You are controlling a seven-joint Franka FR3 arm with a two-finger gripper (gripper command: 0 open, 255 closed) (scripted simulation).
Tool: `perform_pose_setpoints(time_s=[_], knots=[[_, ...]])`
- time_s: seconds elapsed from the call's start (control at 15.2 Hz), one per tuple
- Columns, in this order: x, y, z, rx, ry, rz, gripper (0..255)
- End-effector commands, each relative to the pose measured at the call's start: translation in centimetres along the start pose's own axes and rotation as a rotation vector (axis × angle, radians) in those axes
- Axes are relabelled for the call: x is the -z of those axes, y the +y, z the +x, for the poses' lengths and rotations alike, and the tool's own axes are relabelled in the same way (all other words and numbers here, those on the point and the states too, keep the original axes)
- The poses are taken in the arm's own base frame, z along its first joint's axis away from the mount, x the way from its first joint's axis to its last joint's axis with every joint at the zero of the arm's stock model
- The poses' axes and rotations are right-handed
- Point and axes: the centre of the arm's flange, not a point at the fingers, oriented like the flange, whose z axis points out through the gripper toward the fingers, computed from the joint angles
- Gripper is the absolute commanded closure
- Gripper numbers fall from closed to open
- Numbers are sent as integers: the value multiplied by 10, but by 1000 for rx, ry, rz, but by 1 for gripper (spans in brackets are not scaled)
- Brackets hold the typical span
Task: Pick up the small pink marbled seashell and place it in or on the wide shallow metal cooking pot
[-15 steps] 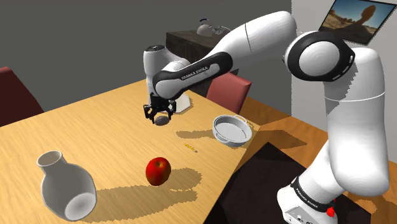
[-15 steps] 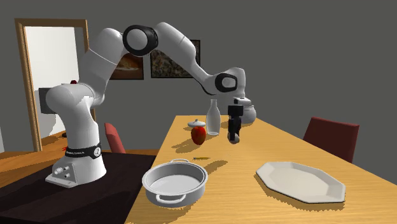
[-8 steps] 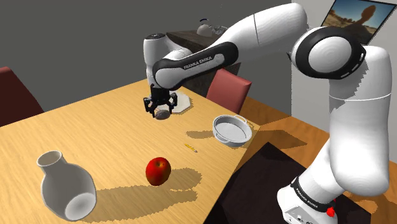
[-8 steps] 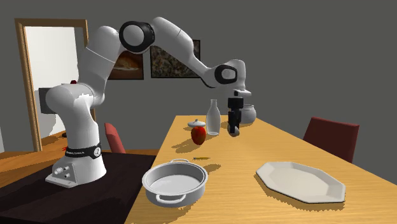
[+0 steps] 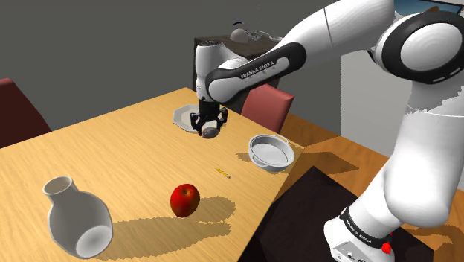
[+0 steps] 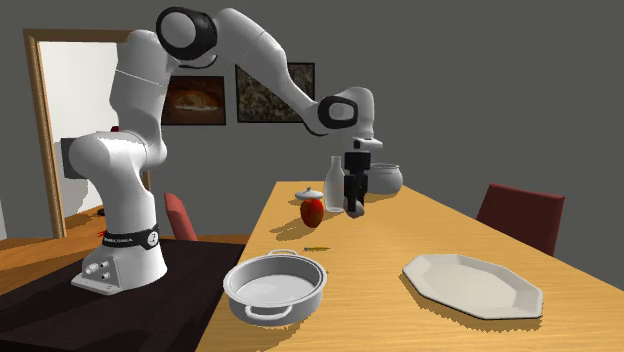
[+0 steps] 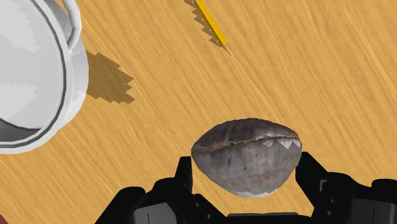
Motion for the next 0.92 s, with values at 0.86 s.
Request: perform_pose_setpoints(time_s=[0.86], knots=[[-20, 190, -45, 1, 0, 0, 255]])
